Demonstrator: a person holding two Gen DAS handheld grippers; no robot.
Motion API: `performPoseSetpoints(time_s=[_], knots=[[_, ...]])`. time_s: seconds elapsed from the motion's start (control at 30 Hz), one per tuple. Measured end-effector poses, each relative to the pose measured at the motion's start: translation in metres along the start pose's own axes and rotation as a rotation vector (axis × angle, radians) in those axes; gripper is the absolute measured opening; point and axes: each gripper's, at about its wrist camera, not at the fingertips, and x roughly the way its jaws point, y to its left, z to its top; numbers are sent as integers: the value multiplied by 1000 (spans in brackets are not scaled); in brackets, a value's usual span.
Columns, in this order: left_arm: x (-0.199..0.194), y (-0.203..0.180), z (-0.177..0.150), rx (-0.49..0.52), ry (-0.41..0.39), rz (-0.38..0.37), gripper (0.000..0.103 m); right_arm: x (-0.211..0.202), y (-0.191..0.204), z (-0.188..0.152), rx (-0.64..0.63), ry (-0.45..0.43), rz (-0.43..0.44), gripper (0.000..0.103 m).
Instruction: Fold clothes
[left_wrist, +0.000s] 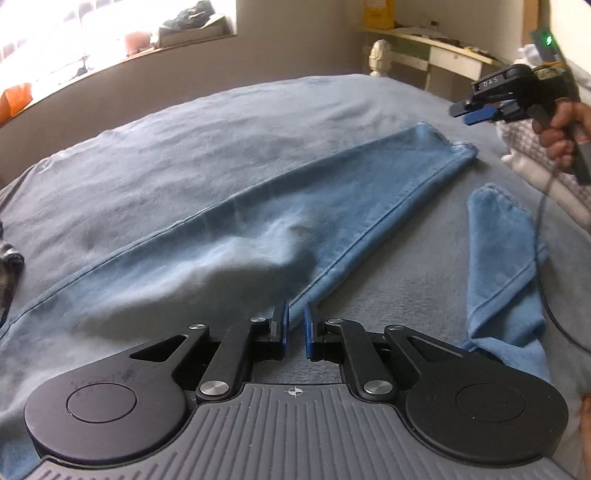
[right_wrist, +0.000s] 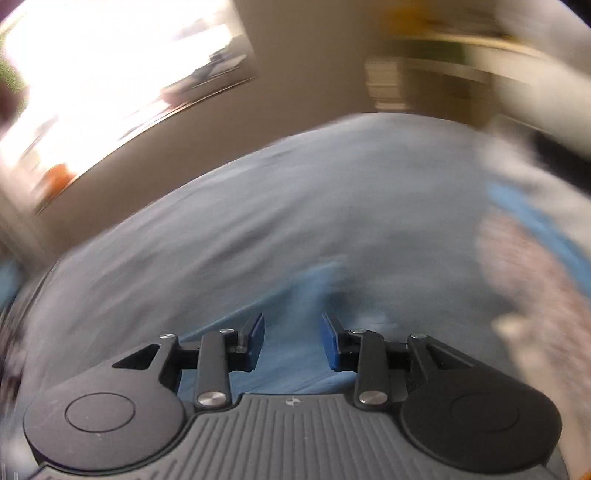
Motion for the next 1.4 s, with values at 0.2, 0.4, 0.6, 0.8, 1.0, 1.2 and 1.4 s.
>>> performPoseSetpoints(time_s=[0.2,0.4,0.6,0.8,1.0,1.2,1.4], knots=[[20,4,-4,-52,76,11,7,51,46,-19,-386,154,0,35],[-4,6,-5,-81,93,-36,7,46,-38,-11,-179,164,-276,28],[-63,29,-24,-105,179,-31,8,-1,43,7,-376,103,-94,28],[-102,81,-61,-313,98,133,8,-8,192,-3,-615,350,342,29],[-92,127,-77,-431,45,255,8,23,321,-74,-735,551,549,29],[-72,151,-98,-506,154,199,8,49,398,-128,-823,619,560,28],[-76,155,-122,-587,130,132,8,73,434,-141,-835,642,544,28]])
